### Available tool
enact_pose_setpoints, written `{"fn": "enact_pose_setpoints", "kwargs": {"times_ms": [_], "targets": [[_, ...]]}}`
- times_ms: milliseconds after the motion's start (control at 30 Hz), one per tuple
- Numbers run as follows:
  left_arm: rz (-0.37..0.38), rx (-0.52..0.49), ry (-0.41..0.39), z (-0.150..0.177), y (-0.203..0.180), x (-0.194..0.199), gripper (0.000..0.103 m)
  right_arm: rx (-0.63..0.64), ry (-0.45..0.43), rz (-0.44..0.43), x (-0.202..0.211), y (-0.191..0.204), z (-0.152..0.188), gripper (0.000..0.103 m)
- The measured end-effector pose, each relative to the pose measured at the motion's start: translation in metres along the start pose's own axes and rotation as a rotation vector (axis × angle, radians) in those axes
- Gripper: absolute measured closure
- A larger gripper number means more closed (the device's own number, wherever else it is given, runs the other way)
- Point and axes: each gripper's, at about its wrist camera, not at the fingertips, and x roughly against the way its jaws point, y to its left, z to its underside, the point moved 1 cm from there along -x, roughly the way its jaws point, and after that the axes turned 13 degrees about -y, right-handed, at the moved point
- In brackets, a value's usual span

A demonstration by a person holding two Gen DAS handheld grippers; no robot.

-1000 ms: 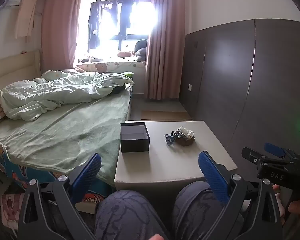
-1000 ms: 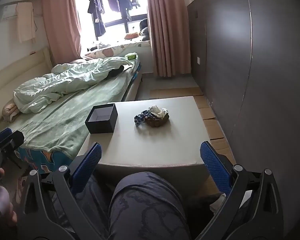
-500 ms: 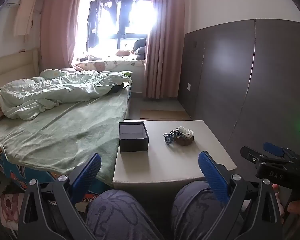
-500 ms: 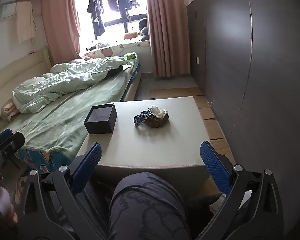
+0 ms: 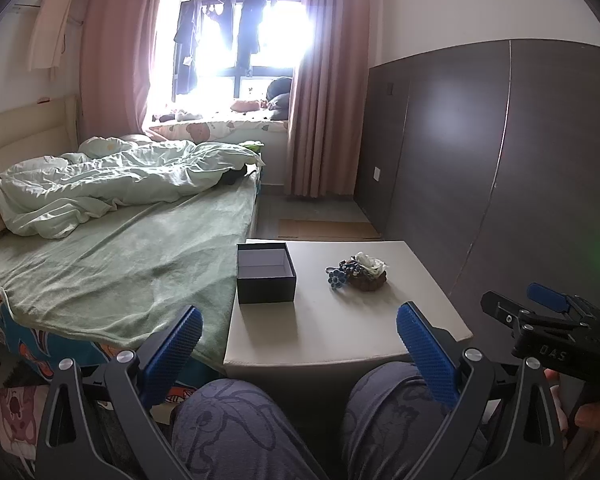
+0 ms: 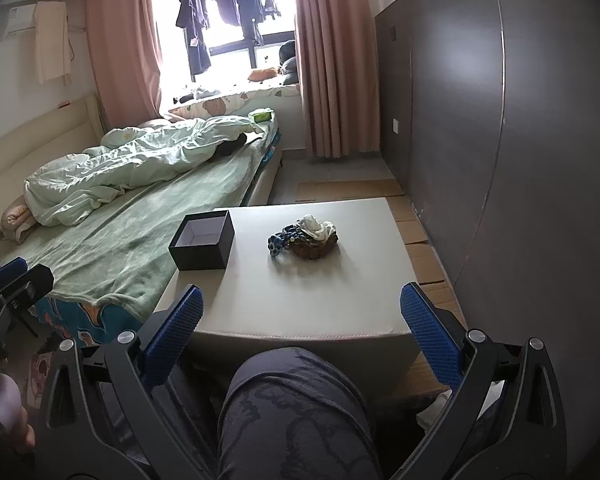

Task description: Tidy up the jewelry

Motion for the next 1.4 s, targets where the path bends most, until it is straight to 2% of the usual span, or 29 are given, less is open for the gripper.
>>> {"fn": "enact_pose_setpoints", "kwargs": {"times_ms": [633,1400], "targets": [[0.031,0.010,0.006,0.000,-0.002,-0.001,0.008,-0.002,-0.031,0.047,0.013,-0.005,-0.003,0.005],[0.013,0.003,0.006,-0.003,-0.005,0.001,0.008,-0.006,-0.054,0.036,0.024,-0.010,-0.008,0.005]]}}
